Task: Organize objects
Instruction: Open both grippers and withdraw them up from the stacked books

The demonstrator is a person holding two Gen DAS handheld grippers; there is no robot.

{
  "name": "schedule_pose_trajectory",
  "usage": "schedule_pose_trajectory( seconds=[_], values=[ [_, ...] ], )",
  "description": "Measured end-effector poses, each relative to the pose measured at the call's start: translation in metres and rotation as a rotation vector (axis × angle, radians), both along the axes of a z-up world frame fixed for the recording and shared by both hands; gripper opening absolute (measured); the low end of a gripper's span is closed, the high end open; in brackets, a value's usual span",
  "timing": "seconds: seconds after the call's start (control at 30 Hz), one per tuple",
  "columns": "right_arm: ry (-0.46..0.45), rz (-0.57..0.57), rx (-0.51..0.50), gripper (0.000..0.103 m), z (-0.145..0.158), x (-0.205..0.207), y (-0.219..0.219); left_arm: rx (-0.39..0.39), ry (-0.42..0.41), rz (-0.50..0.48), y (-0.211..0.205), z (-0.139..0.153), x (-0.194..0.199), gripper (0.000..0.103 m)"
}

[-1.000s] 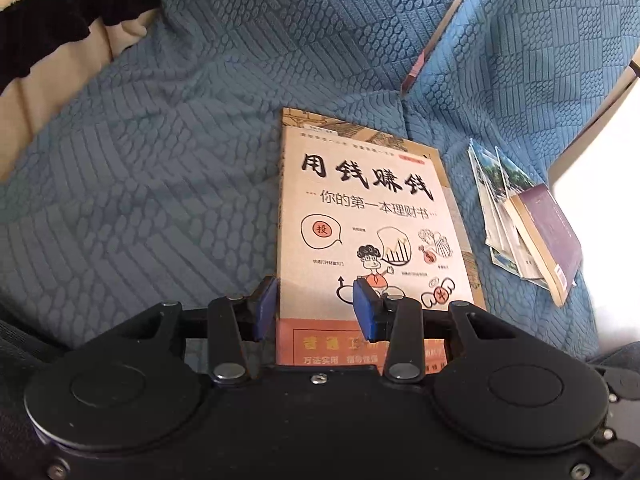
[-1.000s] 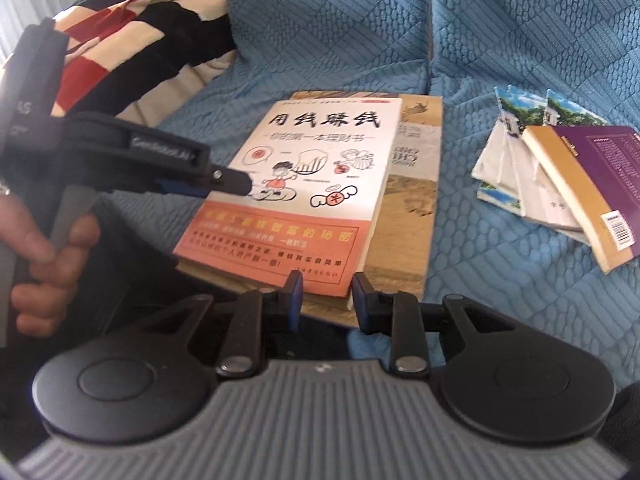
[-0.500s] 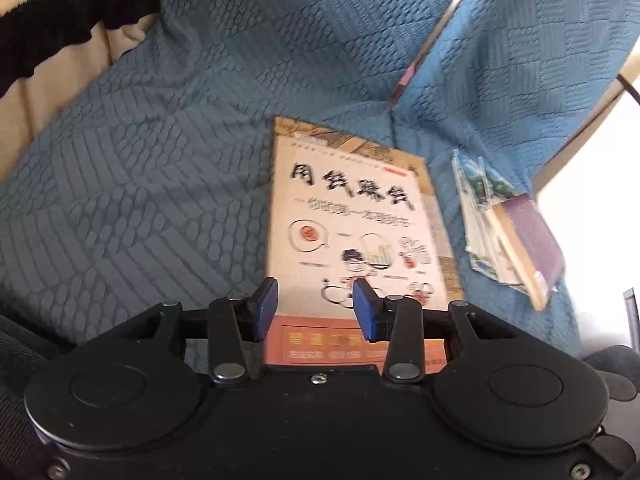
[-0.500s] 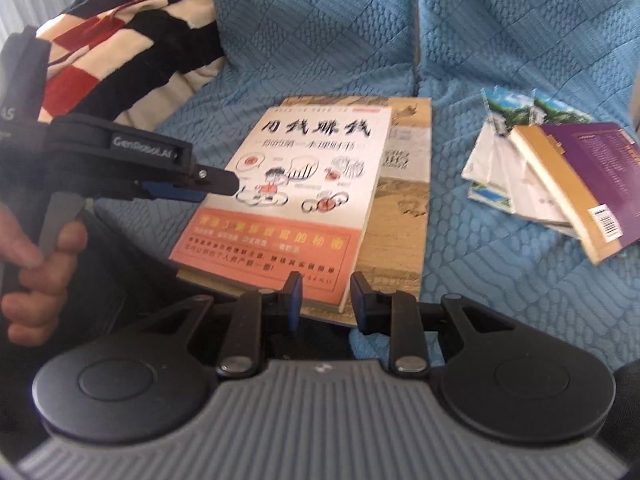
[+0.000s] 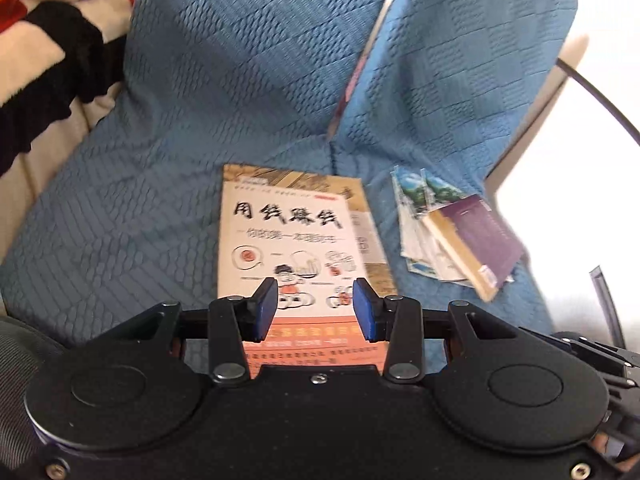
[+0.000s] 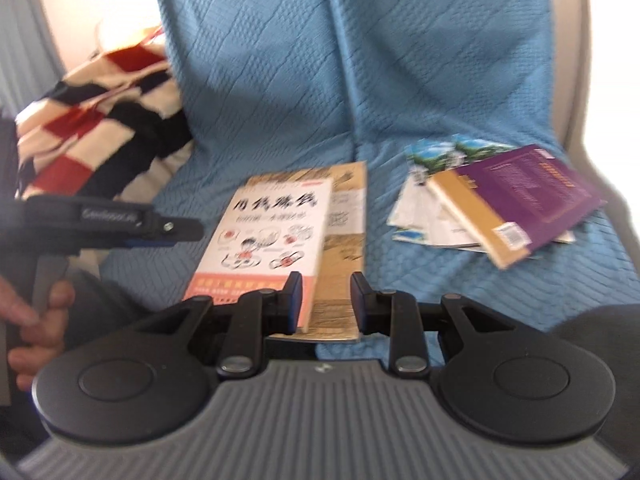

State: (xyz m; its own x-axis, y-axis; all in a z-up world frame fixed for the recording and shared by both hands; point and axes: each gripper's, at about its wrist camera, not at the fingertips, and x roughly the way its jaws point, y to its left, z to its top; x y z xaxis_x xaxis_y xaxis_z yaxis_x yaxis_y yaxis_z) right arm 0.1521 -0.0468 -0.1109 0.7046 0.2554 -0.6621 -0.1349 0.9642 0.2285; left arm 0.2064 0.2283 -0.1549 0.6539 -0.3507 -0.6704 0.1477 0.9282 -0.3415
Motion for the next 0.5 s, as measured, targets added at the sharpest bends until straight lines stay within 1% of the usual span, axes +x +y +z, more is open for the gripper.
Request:
schedule_pose_trajectory(
  seconds=[0.17, 0.3, 0.5],
  values=[
    [-0.037, -0.088, 0.01, 0.029, 0.022, -0.022, -0.032, 0.002, -0.029, -0.013, -0.006, 0.027, -0.019, 0.038],
    [-0.073, -0.154, -0.002, 0.029, 0.041, -0.04, -0.05, -0.002, -0.062, -0.031, -0.015, 0.05, -0.036, 0.038],
    [-0.109, -0.226, -0.006, 0.03, 0.062, -0.063, -0.064, -0.018, -0.076, -0.061, -0.028, 0.068, -0.059, 0.038]
  ],
)
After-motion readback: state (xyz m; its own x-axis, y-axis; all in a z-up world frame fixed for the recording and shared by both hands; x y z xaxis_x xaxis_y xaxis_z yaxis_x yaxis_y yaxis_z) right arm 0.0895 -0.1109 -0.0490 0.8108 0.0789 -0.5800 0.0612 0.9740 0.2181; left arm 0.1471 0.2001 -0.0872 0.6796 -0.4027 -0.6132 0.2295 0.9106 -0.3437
